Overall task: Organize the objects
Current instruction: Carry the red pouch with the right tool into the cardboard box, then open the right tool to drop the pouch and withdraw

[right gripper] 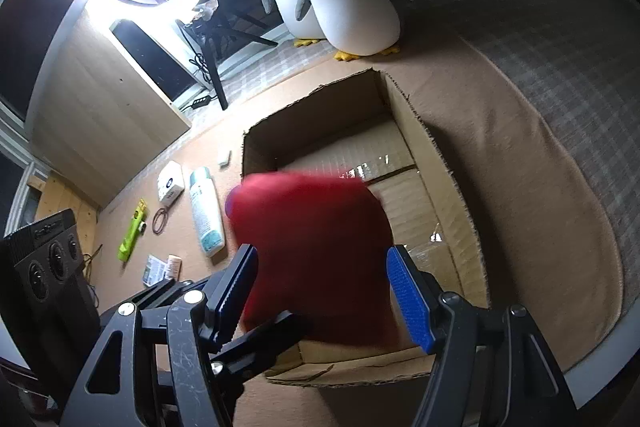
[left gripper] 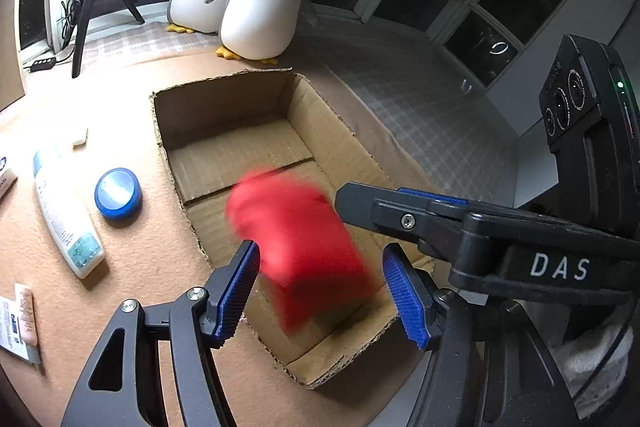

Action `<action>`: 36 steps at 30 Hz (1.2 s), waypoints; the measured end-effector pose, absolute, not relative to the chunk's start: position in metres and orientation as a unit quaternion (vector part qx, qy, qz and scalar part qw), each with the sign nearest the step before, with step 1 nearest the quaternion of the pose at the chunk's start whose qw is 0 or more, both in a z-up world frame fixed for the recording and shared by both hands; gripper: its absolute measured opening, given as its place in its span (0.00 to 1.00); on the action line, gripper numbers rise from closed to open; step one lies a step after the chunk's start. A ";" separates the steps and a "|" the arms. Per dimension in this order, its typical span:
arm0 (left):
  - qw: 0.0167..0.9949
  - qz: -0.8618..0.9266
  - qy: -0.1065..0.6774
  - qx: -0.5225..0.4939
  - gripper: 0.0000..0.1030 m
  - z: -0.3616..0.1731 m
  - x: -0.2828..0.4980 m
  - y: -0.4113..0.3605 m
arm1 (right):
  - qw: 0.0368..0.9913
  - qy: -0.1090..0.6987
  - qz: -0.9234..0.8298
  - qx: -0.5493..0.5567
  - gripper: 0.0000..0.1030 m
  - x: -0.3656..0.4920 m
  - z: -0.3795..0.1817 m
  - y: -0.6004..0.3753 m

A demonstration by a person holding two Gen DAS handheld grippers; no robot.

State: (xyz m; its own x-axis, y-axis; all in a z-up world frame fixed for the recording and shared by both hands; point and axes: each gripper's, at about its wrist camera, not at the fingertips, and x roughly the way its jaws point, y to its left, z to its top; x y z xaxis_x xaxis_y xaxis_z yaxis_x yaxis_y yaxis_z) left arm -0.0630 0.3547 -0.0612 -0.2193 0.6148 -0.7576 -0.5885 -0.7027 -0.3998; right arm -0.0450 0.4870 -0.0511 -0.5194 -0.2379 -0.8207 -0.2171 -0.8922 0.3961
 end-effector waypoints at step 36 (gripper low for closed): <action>0.123 0.853 -0.097 -0.498 0.66 -0.073 -0.044 0.000 | 0.182 -0.113 -0.836 0.505 0.65 -0.117 -0.053 0.292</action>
State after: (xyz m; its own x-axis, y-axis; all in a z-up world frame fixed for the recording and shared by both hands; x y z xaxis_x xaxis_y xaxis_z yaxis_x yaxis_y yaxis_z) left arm -0.0439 -0.0001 -0.0728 -0.4745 0.3067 -0.8251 -0.1136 -0.9508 -0.2881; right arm -0.1171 0.2921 -0.0526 -0.4236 -0.4191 -0.8030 0.1909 -0.9079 0.3731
